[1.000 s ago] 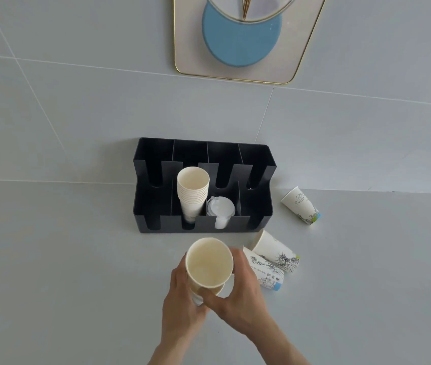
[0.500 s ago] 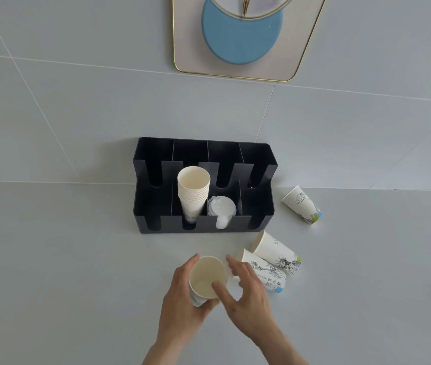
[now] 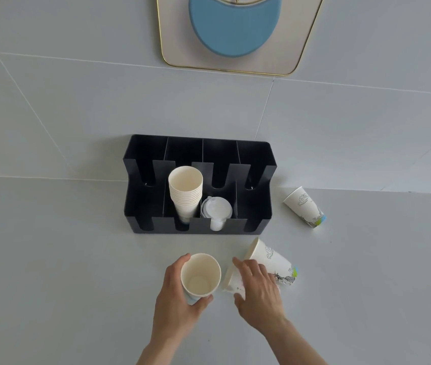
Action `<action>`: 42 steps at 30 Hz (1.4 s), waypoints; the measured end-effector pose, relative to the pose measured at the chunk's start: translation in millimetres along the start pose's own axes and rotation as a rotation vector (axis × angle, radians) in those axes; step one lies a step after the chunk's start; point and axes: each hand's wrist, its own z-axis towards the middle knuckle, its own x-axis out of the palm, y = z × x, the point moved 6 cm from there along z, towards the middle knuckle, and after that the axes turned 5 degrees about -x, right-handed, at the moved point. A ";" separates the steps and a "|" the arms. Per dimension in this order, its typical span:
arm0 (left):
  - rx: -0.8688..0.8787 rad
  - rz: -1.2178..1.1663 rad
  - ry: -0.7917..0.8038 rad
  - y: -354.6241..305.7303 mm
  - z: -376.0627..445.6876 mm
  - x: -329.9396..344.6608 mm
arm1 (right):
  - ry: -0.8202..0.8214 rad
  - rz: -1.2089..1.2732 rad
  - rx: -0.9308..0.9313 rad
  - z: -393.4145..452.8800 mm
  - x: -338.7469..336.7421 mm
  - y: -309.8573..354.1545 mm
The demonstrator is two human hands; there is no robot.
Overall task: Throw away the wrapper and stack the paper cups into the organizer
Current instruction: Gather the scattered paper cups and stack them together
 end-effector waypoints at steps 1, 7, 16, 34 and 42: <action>-0.003 0.002 0.001 0.5 0.4 0.5 | 0.023 -0.031 -0.006 0.1 4.0 -1.5; -0.007 -0.010 0.017 -1.4 1.7 0.5 | -0.043 0.075 0.075 8.4 -1.7 -3.3; 0.000 -0.059 0.015 -8.8 2.7 -0.2 | -0.562 0.732 0.043 16.2 -120.4 34.2; -0.085 -0.059 0.036 -6.2 11.5 4.2 | -0.150 0.363 -0.198 2.8 -46.6 69.7; -0.036 -0.057 0.072 -14.4 15.8 4.1 | -0.153 0.404 -0.190 1.0 -43.3 59.4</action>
